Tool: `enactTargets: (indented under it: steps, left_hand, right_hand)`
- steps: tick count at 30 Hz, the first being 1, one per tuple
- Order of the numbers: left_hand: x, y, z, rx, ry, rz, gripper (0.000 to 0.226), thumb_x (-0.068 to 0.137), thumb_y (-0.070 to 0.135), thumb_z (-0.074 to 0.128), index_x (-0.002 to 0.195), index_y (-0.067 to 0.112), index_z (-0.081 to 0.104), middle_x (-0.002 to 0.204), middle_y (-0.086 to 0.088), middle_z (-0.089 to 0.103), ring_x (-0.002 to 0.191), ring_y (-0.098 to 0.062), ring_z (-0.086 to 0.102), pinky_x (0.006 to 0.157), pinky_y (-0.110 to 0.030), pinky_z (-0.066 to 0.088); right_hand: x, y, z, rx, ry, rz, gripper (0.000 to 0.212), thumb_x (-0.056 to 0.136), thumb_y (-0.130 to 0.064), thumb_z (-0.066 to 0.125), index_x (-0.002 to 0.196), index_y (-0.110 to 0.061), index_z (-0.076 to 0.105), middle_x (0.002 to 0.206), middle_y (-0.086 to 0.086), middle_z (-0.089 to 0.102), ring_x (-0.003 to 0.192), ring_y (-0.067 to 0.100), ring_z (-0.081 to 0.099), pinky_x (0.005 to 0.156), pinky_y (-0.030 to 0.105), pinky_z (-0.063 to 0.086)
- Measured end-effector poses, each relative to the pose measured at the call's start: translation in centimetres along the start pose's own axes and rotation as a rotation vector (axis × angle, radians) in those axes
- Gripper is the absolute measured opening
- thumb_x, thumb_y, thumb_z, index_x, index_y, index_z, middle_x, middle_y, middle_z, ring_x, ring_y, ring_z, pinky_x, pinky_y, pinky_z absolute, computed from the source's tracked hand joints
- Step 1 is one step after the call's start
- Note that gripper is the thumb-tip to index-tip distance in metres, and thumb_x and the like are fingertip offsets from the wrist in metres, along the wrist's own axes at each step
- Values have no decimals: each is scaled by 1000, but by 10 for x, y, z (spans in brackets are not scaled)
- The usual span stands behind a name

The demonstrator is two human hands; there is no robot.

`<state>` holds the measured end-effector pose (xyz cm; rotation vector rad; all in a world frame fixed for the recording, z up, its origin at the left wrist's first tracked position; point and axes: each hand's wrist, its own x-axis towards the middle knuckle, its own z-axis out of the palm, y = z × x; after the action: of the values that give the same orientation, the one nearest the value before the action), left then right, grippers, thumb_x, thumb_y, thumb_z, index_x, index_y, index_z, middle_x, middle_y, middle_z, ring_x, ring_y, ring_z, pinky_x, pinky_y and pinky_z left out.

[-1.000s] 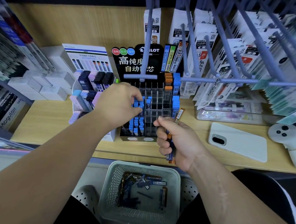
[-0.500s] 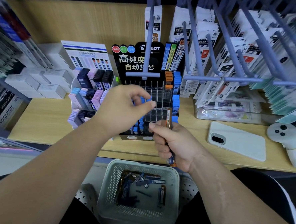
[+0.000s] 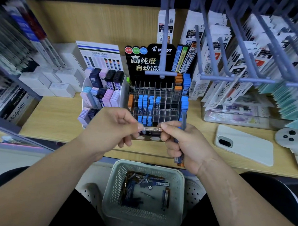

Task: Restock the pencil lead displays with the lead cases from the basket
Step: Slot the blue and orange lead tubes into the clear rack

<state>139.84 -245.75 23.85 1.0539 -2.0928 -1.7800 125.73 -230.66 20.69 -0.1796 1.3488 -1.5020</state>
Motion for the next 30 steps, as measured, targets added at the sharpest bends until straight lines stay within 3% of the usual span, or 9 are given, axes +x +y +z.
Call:
enactTargets:
  steps: [5,9,11,15,19,21,25,30]
  left_hand:
    - [-17,-9,-7,43,-129,-73,7,85,-1,72,87,3,66,75,-16,73,54,-22,62,49,-28,44]
    - [-22,-20,-1,125,-221,-11,49,84,-12,63,113,28,66,77,-8,73,68,-21,72,57,-24,50]
    - [-22,-29,2,189,-217,48,53,87,-8,62,116,37,64,80,-4,73,73,-17,74,59,-22,50]
    - [-21,-46,-1,238,-188,97,44,96,8,60,118,46,60,86,8,75,72,-11,74,65,-33,57]
    - [-28,-56,-2,262,-199,175,55,97,7,56,137,45,50,83,11,72,74,-10,73,77,-38,59]
    - [-29,-57,-3,256,-206,195,52,98,7,56,134,43,52,83,9,73,76,-12,73,76,-41,58]
    - [-15,-65,-12,116,-128,89,39,99,5,54,109,42,59,82,3,74,73,-23,74,72,-53,59]
    - [7,-59,-22,17,88,97,30,98,1,50,105,30,53,79,1,75,69,-16,71,72,-34,58]
  right_hand:
    - [-4,7,10,-29,27,-61,6,94,-8,66,96,-6,71,69,6,67,43,7,33,38,18,28]
    - [-7,18,22,-125,23,-64,4,93,-8,68,91,-7,70,67,5,66,42,9,34,39,20,27]
    - [-8,25,28,-145,36,-50,4,93,-8,69,89,-8,70,67,7,66,40,8,34,39,20,27]
    - [-2,32,36,-168,67,-33,3,93,-7,69,90,-7,70,67,9,66,39,8,35,39,20,28]
    - [3,37,45,-139,67,-12,3,93,-7,69,93,-5,69,67,8,67,42,8,35,39,20,28]
    - [3,38,47,-118,66,3,2,93,-7,68,93,-5,69,69,9,68,42,8,35,38,20,28]
    - [5,37,47,-121,76,23,7,94,-5,66,100,-4,70,73,9,70,40,5,39,37,19,28]
    - [14,30,42,-104,107,6,12,95,-4,65,104,-5,73,71,6,68,44,8,33,37,19,28]
